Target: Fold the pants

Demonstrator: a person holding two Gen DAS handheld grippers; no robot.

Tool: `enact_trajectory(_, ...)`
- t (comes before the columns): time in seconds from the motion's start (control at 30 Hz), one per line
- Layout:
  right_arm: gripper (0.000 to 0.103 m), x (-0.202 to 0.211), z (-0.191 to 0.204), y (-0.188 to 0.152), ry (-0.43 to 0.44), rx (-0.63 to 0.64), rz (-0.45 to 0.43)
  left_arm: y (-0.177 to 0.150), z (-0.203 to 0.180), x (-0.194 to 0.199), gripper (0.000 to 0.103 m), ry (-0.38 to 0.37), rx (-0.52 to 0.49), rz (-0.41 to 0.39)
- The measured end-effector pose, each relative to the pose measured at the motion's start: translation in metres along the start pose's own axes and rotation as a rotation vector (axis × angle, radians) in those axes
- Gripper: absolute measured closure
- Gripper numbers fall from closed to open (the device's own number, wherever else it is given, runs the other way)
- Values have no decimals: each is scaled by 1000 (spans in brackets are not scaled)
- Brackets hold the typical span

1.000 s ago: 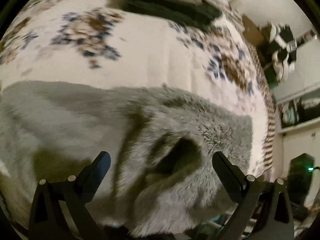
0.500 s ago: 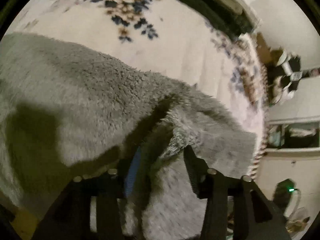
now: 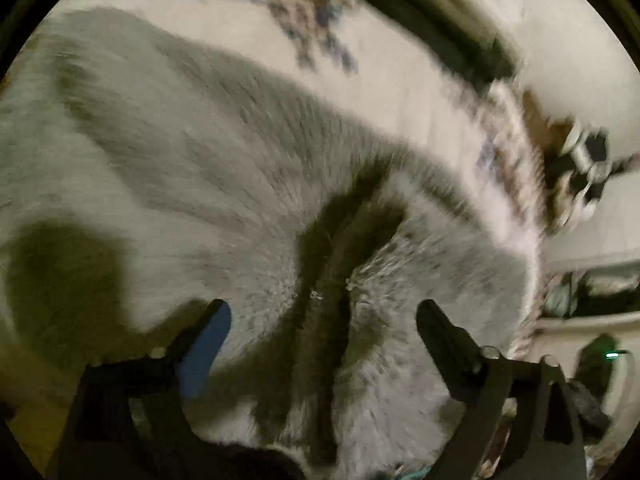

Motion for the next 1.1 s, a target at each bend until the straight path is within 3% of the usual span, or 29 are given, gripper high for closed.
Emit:
enact_trajectory(0.1,11,-3,12,-1,8,20,25,20,37,51,7,26,116,-149)
enact_trajectory(0.17,11,-6,23,-1,10,42,37,33,85,78,7,104,206,-243)
enact_trajectory(0.27,11,-13,42,0,10,77,49,46,149,88,8,204,312,-299)
enact_trajectory(0.4,11,-27,62,0,20,80,67,62,197,65,8,220,379,-308)
enact_trajectory(0.7,11,-52,97,-8,17,115,82,97,208,23,8,156,259,-317)
enact_trajectory(0.73,11,-53,99,-9,18,112,82,99,206,25,17,138,246,-329)
enact_trajectory(0.77,11,-54,100,-9,18,110,83,102,202,26,45,106,235,-345)
enact_trajectory(0.8,11,-55,101,-10,18,107,81,105,199,28,62,95,221,-354)
enact_trajectory(0.87,11,-56,103,-9,24,101,74,107,188,37,70,45,210,-381)
enact_trajectory(1.1,11,-51,95,-5,41,77,52,119,121,105,73,-105,145,-518)
Point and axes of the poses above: each gripper's, at about its wrist camera, not at the fingertips, and x roughly against the way its jaws point, z to its left, y to its top, the point moved 7 cm from there along -x, roughly the way its jaws point, and after that the axes turned 14 degrees about -z, right-handed, at the moved point
